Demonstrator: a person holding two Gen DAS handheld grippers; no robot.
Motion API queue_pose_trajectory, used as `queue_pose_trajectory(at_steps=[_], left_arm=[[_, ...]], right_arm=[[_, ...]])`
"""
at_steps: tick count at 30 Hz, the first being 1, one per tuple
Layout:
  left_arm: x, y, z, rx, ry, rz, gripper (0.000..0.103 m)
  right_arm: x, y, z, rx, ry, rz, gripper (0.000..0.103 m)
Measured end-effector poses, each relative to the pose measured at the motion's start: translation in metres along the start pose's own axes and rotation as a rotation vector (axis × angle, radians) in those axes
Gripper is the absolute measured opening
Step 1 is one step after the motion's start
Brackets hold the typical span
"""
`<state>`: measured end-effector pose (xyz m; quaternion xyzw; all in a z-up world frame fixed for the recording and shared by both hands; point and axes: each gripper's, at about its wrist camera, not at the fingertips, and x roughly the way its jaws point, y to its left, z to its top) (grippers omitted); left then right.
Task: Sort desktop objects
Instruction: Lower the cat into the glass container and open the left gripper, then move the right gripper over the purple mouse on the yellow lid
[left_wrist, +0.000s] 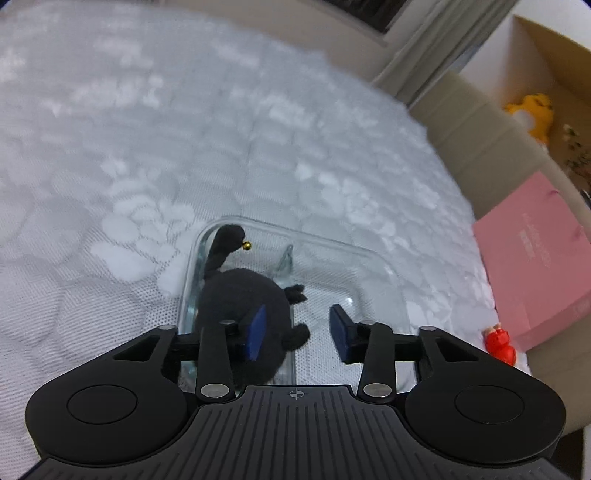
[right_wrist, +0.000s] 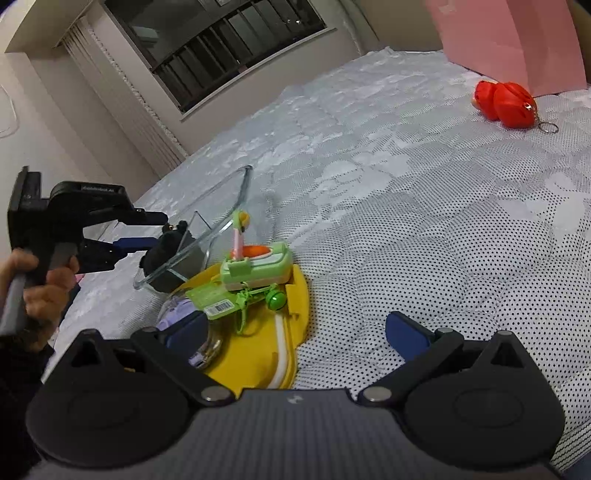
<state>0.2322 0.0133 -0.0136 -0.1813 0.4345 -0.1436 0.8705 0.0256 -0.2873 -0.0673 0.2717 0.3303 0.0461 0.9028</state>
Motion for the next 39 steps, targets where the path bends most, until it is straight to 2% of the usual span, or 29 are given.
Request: queue_pose_trajectory(at_steps=[1, 5, 8, 12, 18, 19, 21, 22, 25, 30, 39], left_arm=[[-0.009, -0.001, -0.007, 0.006, -0.025, 0.004, 0.064], [-0.047, -0.001, -0.044, 0.032, -0.095, 0.018, 0.067], [-0.073, -0.001, -0.072, 0.087, -0.16, 0.09, 0.076], [-0.095, -0.002, -0.1, 0.121, -0.194, 0.162, 0.087], [-0.113, 0.019, -0.116, 0.047, -0.242, 0.186, 0.094], [-0.113, 0.025, -0.116, 0.044, -0.235, 0.204, 0.094], [-0.108, 0.036, -0.114, 0.03, -0.201, 0.225, 0.094], [-0.106, 0.041, -0.114, 0.02, -0.186, 0.223, 0.094], [-0.098, 0.051, -0.117, 0.005, -0.141, 0.213, 0.094], [-0.089, 0.05, -0.123, 0.052, -0.079, 0.225, 0.094], [-0.091, 0.035, -0.133, 0.118, -0.095, 0.273, 0.094]], right_arm=[[-0.002, 0.002, 0.001, -0.008, -0.006, 0.003, 0.103], [-0.01, 0.017, 0.009, -0.091, -0.04, 0.007, 0.103], [-0.013, 0.038, 0.013, -0.209, -0.058, -0.003, 0.103], [-0.009, 0.067, 0.012, -0.339, -0.059, -0.011, 0.103], [-0.001, 0.09, 0.009, -0.371, -0.044, -0.005, 0.103], [0.002, 0.095, 0.006, -0.401, -0.026, -0.003, 0.102], [0.009, 0.108, -0.002, -0.496, 0.009, -0.014, 0.094], [0.013, 0.115, -0.008, -0.548, 0.023, -0.023, 0.087], [0.023, 0.13, -0.021, -0.629, 0.046, -0.04, 0.086], [0.044, 0.138, -0.023, -0.582, 0.118, -0.043, 0.086], [0.058, 0.147, -0.028, -0.586, 0.147, -0.166, 0.089]])
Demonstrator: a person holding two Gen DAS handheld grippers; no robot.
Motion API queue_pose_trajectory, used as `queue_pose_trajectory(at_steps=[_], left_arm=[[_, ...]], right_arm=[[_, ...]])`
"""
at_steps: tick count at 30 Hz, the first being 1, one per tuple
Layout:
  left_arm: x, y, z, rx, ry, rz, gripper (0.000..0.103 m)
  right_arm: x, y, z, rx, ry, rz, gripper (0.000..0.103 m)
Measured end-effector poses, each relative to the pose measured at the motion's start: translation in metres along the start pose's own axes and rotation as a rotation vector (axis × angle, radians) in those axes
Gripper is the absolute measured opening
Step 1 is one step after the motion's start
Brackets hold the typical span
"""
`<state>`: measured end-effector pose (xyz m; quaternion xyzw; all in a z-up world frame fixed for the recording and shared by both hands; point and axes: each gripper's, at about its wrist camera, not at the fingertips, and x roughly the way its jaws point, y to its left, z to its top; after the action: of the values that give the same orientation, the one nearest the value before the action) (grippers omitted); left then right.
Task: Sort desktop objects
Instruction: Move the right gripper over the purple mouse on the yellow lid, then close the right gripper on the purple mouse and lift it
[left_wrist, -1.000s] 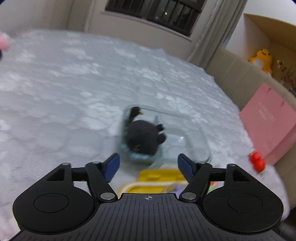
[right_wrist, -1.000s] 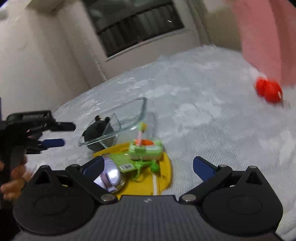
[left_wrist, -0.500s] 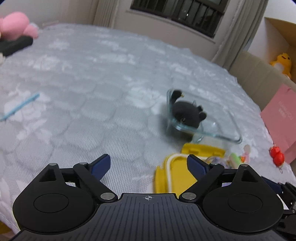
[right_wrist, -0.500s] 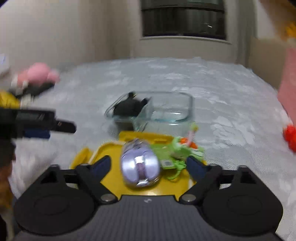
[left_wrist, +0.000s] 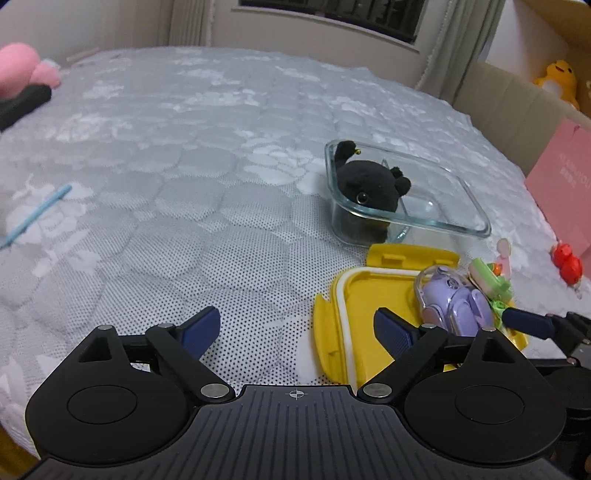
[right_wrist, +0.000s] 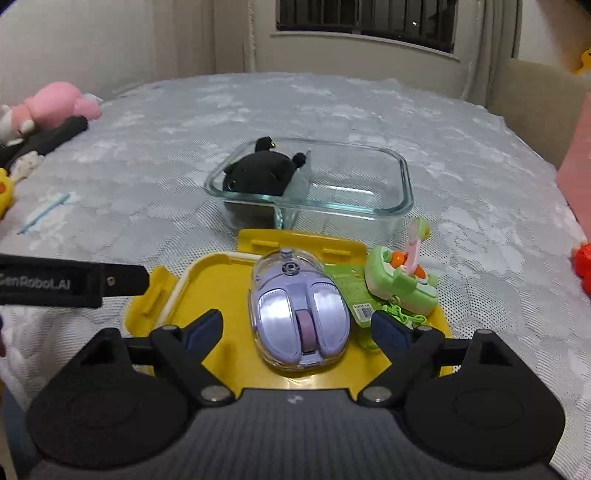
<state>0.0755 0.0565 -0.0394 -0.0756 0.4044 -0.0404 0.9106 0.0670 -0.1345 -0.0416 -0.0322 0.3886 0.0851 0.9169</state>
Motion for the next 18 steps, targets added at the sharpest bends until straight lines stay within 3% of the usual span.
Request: queue_pose_trajectory(at_steps=[9, 18], left_arm=[[0.0, -0.004, -0.002, 0.023, 0.008, 0.01, 0.095], [0.003, -0.006, -0.004, 0.031, 0.017, 0.009, 0.096]], right_arm=[[0.006, 0.012, 0.001, -0.026, 0.011, -0.034, 0.086], [0.016, 0.011, -0.001, -0.037, 0.022, -0.07, 0.075]])
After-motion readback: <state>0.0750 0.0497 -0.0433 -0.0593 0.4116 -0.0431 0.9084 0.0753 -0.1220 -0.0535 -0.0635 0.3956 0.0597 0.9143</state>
